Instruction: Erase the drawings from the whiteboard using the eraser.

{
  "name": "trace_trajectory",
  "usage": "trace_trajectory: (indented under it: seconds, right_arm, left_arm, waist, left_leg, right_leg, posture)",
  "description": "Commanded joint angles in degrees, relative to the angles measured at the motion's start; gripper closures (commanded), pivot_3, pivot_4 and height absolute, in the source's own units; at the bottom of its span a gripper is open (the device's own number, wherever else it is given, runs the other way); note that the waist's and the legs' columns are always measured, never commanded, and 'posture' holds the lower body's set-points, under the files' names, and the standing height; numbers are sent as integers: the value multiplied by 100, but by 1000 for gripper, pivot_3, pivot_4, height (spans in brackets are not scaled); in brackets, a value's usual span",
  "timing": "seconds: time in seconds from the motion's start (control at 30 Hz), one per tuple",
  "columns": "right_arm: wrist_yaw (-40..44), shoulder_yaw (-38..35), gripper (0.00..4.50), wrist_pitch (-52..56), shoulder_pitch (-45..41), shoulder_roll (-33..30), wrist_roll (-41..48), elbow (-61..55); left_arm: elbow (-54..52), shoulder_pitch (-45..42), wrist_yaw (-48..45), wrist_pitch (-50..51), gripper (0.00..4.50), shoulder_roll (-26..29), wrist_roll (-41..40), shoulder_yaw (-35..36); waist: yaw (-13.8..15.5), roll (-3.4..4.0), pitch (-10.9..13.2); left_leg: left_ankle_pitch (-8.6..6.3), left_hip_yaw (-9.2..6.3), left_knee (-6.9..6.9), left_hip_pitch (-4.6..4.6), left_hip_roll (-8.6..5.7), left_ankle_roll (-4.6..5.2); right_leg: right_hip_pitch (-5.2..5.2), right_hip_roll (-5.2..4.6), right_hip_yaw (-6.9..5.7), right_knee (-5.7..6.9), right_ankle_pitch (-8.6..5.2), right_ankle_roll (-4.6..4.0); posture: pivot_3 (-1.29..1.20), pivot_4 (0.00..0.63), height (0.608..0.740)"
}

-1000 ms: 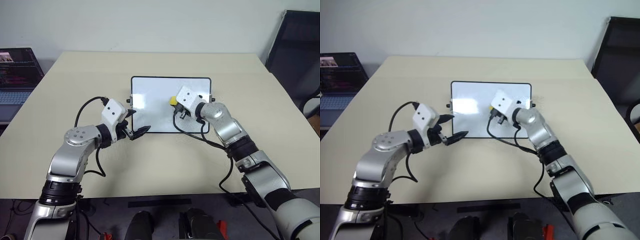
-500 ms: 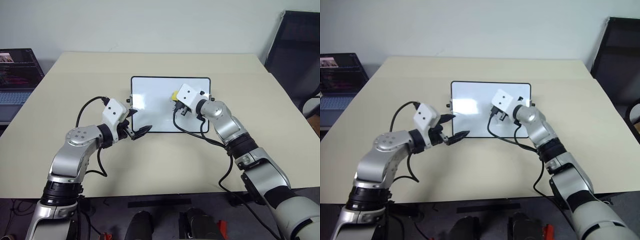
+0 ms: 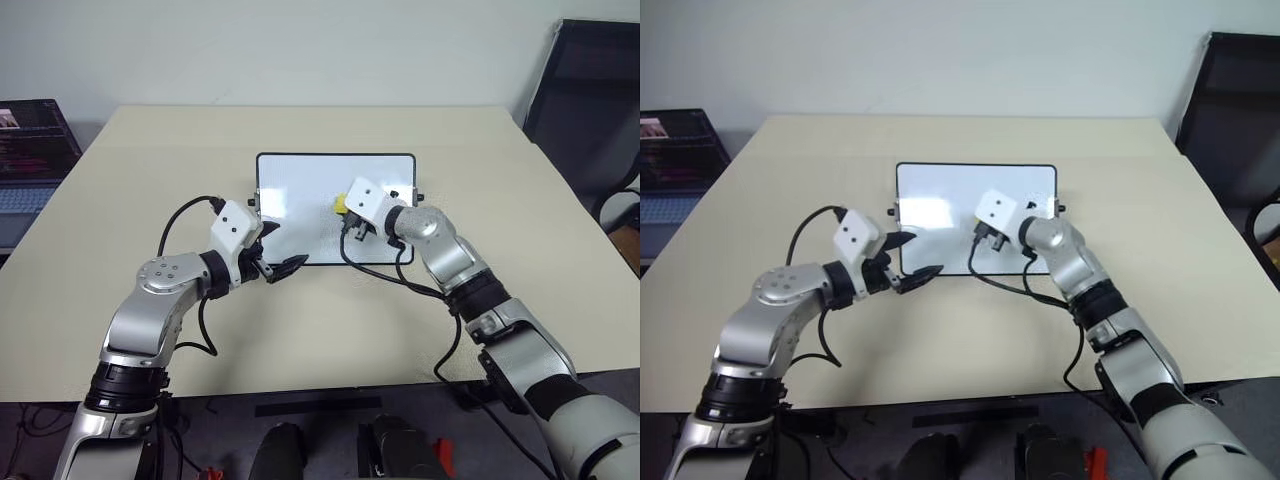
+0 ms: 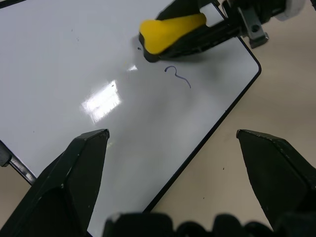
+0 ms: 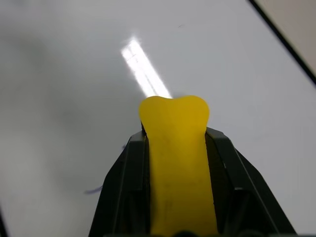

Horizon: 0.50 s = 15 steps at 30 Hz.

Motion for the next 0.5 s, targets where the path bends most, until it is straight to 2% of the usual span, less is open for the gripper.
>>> trace_trajectory:
  seconds: [0.03, 0.27, 0.4, 0.5]
  right_arm:
    - [-184, -175, 3377, -154, -276, 44, -37, 288]
    - [121, -19, 3377, -148, -268, 58, -130, 527]
    - [766, 150, 3377, 64, 83, -128, -110, 133]
    - [608, -17, 3377, 62, 103, -114, -76, -18]
  left_arm:
    - [-167, -18, 8, -70, 0, 7, -37, 43]
    - [-205, 4, 27, -53, 0, -11, -53, 42]
    - [-241, 74, 27, -62, 0, -6, -68, 57]
    - [-234, 74, 28, -71, 0, -14, -71, 50]
  waist:
    - [1, 0, 0]
    - [-16, 0, 0]
    - [-17, -1, -1]
    - [-16, 0, 0]
  left_leg:
    - [0, 0, -2, 0, 0, 0]
    - [-1, -1, -4, 1, 1, 0]
    - [-1, -3, -4, 1, -1, 0]
    - [-1, -4, -4, 1, -1, 0]
  right_leg:
    - [-1, 0, 2, -1, 0, 0]
    - [-1, -1, 2, -1, 0, 0]
    - [0, -1, 2, -1, 0, 0]
    - [1, -1, 2, -2, 0, 0]
  posture:
    - [0, 150, 740]
    - [0, 150, 740]
    - [0, 150, 740]
    - [0, 150, 740]
